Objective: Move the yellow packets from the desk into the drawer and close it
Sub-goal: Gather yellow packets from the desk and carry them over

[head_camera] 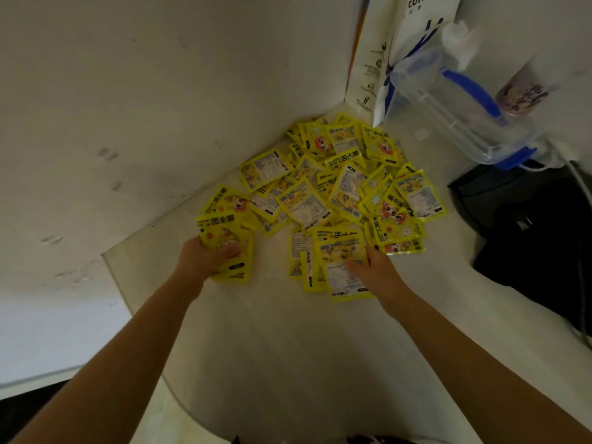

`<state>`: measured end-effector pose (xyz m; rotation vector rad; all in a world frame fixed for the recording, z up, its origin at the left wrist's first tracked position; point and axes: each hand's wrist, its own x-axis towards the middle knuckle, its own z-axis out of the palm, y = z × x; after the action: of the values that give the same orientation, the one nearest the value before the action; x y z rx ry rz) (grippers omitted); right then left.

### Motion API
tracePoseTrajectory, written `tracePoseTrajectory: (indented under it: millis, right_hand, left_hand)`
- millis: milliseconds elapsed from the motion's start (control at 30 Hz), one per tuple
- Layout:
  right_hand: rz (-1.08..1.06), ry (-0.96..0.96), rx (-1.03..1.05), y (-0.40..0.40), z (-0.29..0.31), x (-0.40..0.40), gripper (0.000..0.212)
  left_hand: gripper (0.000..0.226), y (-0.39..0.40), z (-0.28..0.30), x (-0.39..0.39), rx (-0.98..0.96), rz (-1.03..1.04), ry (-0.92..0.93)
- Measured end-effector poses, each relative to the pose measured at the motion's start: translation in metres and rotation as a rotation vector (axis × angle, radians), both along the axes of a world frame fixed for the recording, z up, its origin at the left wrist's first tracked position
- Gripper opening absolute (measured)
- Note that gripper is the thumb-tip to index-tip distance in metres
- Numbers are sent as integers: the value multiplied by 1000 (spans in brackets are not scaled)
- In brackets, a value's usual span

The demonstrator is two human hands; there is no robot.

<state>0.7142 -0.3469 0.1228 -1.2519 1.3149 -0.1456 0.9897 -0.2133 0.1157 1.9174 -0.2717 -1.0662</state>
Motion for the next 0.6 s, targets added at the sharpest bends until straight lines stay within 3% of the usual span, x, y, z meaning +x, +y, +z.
tracePoseTrajectory:
  millis: [233, 600]
  right_hand:
    - [-146, -44, 3, 27, 4, -37, 17]
    - [-374, -16, -62, 115, 7, -86, 14]
  left_hand:
    - [32, 33, -8, -64, -18, 57, 100]
    - [26, 70, -7, -123, -35, -179, 127]
